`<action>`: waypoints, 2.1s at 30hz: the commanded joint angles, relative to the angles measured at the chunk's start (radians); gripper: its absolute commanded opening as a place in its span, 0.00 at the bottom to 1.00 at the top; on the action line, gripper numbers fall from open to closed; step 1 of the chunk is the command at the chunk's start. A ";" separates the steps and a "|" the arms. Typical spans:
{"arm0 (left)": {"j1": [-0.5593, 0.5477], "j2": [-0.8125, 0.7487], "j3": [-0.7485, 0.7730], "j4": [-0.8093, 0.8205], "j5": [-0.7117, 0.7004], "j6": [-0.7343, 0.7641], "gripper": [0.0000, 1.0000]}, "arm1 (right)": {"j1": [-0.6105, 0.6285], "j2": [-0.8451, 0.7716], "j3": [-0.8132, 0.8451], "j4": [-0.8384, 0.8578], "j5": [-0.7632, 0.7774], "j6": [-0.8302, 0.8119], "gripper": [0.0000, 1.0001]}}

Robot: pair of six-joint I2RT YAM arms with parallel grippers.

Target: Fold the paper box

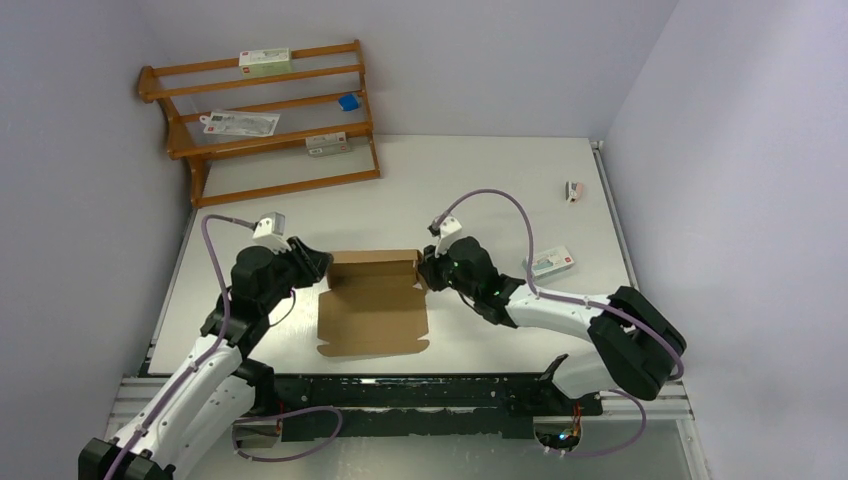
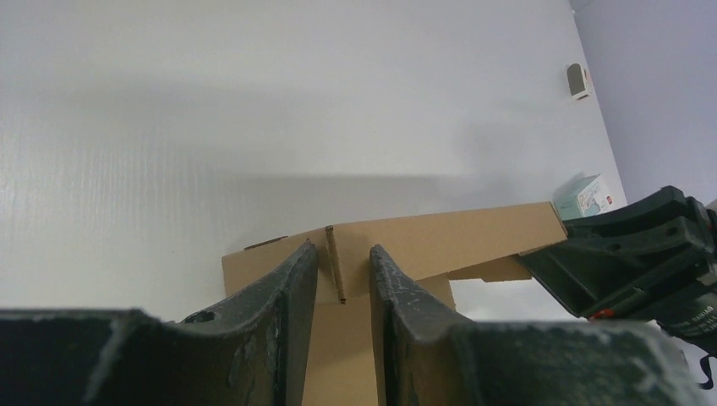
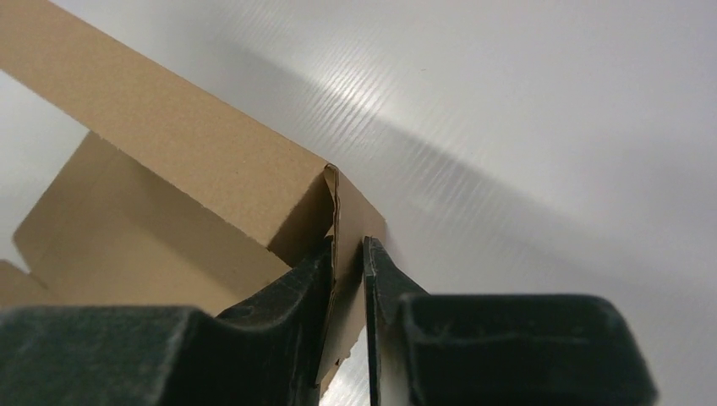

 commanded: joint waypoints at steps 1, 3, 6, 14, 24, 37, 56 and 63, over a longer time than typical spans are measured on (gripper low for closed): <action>-0.001 -0.007 -0.040 0.034 0.022 -0.008 0.34 | 0.013 -0.051 -0.067 0.142 -0.068 0.039 0.22; -0.001 0.004 -0.044 0.034 0.017 -0.004 0.33 | 0.012 -0.070 -0.099 0.190 -0.119 0.050 0.24; -0.001 0.004 -0.049 0.034 0.005 0.002 0.33 | 0.013 -0.085 -0.119 0.221 -0.171 0.037 0.27; -0.001 -0.005 -0.048 0.022 -0.014 0.010 0.33 | 0.011 -0.085 -0.121 0.242 -0.325 -0.006 0.45; -0.001 -0.008 -0.039 0.004 -0.030 0.021 0.33 | -0.008 -0.094 -0.140 0.268 -0.457 -0.089 0.51; -0.001 -0.015 -0.029 -0.009 -0.028 0.026 0.33 | -0.032 -0.078 -0.144 0.306 -0.631 -0.201 0.65; -0.001 0.008 -0.015 -0.004 0.009 0.037 0.33 | 0.038 0.041 -0.224 0.630 -0.211 -0.261 0.42; -0.001 0.013 -0.013 -0.007 0.020 0.043 0.33 | 0.101 0.106 -0.220 0.707 -0.013 -0.319 0.57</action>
